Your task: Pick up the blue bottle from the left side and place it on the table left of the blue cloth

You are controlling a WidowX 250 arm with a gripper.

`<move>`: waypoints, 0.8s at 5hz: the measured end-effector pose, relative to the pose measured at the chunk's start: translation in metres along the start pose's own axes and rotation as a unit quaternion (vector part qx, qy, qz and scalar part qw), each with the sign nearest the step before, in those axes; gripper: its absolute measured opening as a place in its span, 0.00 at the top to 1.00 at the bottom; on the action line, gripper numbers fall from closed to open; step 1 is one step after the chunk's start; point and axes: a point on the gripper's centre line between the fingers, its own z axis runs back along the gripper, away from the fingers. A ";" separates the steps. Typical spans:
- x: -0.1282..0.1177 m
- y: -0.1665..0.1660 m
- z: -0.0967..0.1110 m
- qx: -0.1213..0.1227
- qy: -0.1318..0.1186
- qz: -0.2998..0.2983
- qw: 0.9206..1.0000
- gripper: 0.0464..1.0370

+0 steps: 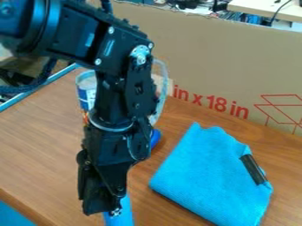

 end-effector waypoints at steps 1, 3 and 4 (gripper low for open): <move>0.000 0.000 -0.001 -0.005 0.018 0.005 1.000 0.68; -0.005 0.005 0.015 -0.008 0.005 0.024 1.000 0.09; -0.017 0.012 0.035 -0.024 -0.033 0.044 0.998 0.03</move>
